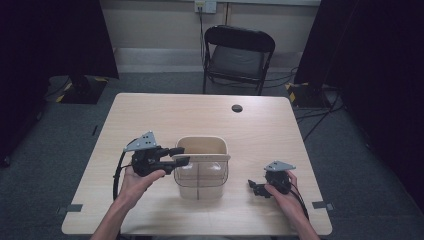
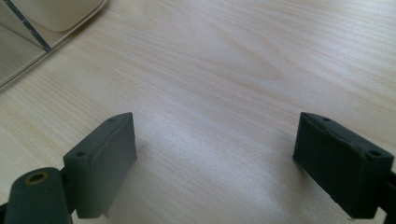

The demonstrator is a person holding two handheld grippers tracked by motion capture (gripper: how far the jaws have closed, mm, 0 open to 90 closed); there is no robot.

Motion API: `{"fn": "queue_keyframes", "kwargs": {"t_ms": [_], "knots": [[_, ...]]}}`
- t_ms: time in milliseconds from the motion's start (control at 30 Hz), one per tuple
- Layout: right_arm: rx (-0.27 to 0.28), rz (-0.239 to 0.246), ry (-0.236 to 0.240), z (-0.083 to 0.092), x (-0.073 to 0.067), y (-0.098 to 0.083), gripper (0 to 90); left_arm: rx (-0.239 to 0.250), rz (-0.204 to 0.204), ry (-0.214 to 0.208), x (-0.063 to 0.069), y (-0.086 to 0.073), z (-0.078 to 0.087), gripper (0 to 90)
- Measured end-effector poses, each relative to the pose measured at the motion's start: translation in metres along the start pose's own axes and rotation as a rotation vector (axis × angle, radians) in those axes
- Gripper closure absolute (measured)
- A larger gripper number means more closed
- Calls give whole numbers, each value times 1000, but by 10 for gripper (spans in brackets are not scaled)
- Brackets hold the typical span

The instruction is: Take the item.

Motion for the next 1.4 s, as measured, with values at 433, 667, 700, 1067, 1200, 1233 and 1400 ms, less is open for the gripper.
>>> {"fn": "queue_keyframes", "kwargs": {"t_ms": [433,667,700,1067,1200,1233,1400], "knots": [[0,1,0,0,0,0,123,2,1,0,1,0,0,562],[0,0,0,0,0,0,123,7,4,-3,1,1,-1,565],[0,1,0,0,0,0,123,7,7,-3,1,1,-1,565],[0,0,0,0,0,0,123,9,7,-6,1,2,0,565],[0,1,0,0,0,0,123,9,7,-6,2,2,0,566],[0,0,0,0,0,0,123,10,6,-6,2,2,0,566],[0,0,0,0,0,0,123,8,6,-6,1,2,0,566]]}}
Point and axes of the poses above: each handheld gripper's, and its own axes: z roughly backward along the jaws, y roughly out of its top, x roughly to its right, the point moved 8 cm from there along -z, roughly forward along the jaws, and after that the axes turned 3 degrees about y, right-handed, at the moved point
